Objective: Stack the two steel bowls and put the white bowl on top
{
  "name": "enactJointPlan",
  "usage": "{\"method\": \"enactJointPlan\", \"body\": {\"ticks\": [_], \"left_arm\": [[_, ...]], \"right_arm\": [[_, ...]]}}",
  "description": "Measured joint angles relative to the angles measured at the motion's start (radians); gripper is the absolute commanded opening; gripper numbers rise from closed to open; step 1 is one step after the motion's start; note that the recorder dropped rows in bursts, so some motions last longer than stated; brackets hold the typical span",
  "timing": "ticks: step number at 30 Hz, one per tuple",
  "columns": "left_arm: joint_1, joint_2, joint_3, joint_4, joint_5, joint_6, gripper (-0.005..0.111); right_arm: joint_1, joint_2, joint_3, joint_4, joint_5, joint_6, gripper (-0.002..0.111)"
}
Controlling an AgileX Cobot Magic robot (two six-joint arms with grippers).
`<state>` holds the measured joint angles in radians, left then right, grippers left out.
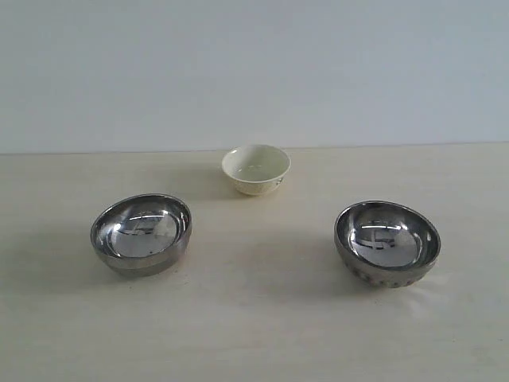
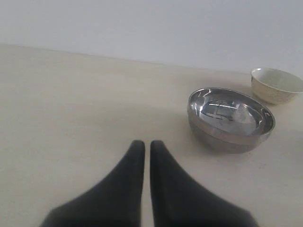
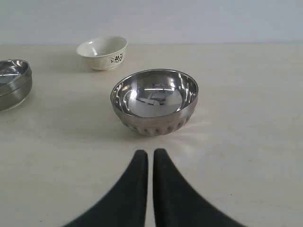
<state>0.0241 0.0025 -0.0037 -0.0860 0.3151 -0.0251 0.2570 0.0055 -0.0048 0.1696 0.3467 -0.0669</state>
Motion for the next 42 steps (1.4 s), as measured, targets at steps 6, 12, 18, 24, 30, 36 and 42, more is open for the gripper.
{"method": "enactJointPlan", "body": {"ticks": [6,12,18,24,30,36,42], "left_arm": [[0.0,0.0,0.0,0.0,0.0,0.0,0.004],[0.0,0.0,0.0,0.0,0.0,0.0,0.004],[0.0,0.0,0.0,0.0,0.0,0.0,0.004],[0.0,0.0,0.0,0.0,0.0,0.0,0.004],[0.0,0.0,0.0,-0.044,0.002,-0.054,0.004],[0.0,0.0,0.0,-0.361,0.009,-0.229,0.004],[0.0,0.0,0.0,-0.457,0.008,-0.246,0.004]], "right_arm": [[0.0,0.0,0.0,0.0,0.0,0.0,0.0],[0.0,0.0,0.0,0.0,0.0,0.0,0.0],[0.0,0.0,0.0,0.0,0.0,0.0,0.0],[0.0,0.0,0.0,0.0,0.0,0.0,0.0],[0.0,0.0,0.0,0.0,0.0,0.0,0.0],[0.0,0.0,0.0,0.0,0.0,0.0,0.0],[0.0,0.0,0.0,0.0,0.0,0.0,0.0]]}}
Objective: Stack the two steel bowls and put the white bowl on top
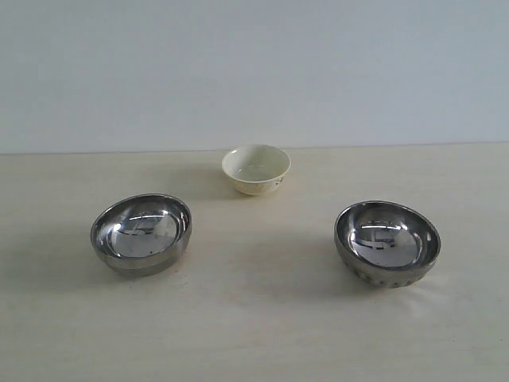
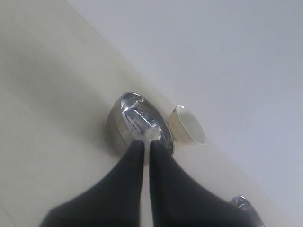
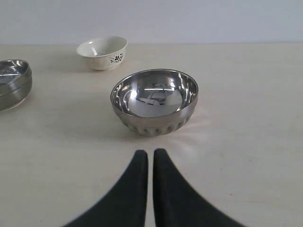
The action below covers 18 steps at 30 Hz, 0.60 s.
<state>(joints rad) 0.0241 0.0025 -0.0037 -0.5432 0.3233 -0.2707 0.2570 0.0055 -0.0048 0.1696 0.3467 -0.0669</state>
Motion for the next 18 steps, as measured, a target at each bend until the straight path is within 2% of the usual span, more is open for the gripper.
{"method": "enactJointPlan", "body": {"ticks": [5,13,18], "left_arm": [[0.0,0.0,0.0,-0.009,-0.008,0.0,0.004],[0.0,0.0,0.0,-0.061,-0.097,-0.025,0.004],[0.0,0.0,-0.045,-0.063,-0.175,0.07,0.004]], "right_arm": [[0.0,0.0,0.0,0.0,0.0,0.0,0.0],[0.0,0.0,0.0,0.0,0.0,0.0,0.0],[0.0,0.0,0.0,0.0,0.0,0.0,0.0]]}}
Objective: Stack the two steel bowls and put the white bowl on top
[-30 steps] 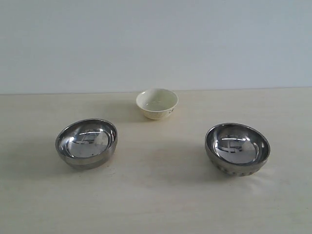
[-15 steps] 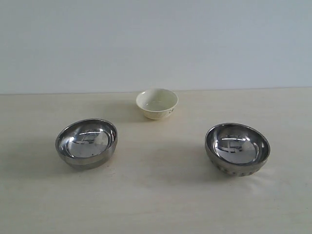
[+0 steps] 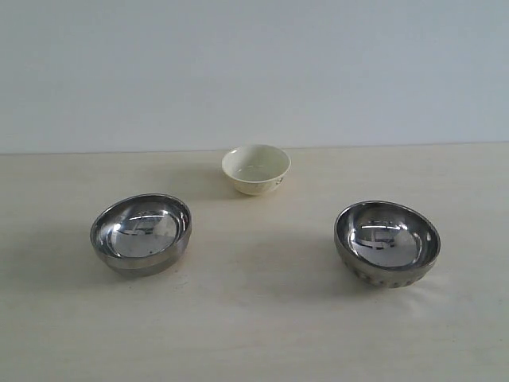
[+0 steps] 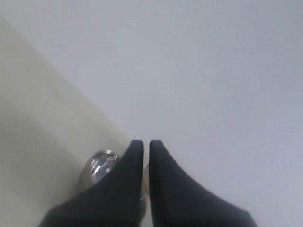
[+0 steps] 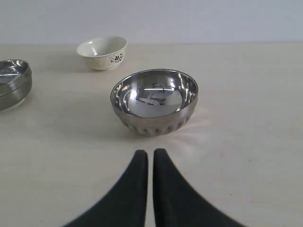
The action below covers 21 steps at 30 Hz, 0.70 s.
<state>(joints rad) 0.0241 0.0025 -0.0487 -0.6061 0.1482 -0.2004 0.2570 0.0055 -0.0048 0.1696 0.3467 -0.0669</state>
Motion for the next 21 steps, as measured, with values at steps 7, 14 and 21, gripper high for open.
{"method": "enactJointPlan", "body": {"ticks": [7,14,21], "left_arm": [[0.0,0.072,-0.32,0.0,0.002,0.22,0.004],[0.0,0.366,-0.617,0.0,0.097,0.388,0.004],[0.0,0.791,-0.962,0.121,0.49,0.487,0.004]], "right_arm": [[0.0,0.0,0.0,0.0,0.0,0.0,0.0],[0.0,0.0,0.0,0.0,0.0,0.0,0.0],[0.0,0.0,0.0,0.0,0.0,0.0,0.0]]}}
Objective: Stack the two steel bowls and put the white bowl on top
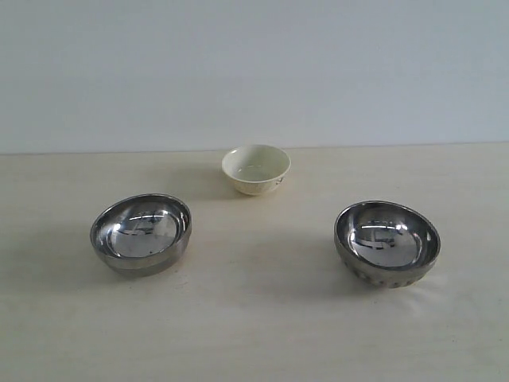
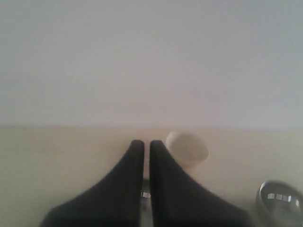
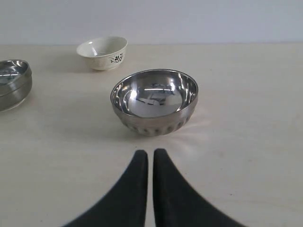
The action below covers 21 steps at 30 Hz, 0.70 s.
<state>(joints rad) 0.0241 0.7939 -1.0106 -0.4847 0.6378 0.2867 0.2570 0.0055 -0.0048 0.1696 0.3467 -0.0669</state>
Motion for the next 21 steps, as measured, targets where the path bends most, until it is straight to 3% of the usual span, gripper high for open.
{"method": "enactJointPlan", "body": {"ticks": [7,15,18,21], "left_arm": [[0.0,0.394,-0.331,0.112,0.431,-0.082,0.004],[0.0,0.662,-0.382,0.112,0.448,-0.127,0.007],[0.0,0.756,-0.382,0.112,0.442,-0.12,0.02],[0.0,0.869,-0.382,0.112,0.433,-0.11,0.057]], "right_arm": [[0.0,0.0,0.0,0.0,0.0,0.0,0.0],[0.0,0.0,0.0,0.0,0.0,0.0,0.0],[0.0,0.0,0.0,0.0,0.0,0.0,0.0],[0.0,0.0,0.0,0.0,0.0,0.0,0.0]]}}
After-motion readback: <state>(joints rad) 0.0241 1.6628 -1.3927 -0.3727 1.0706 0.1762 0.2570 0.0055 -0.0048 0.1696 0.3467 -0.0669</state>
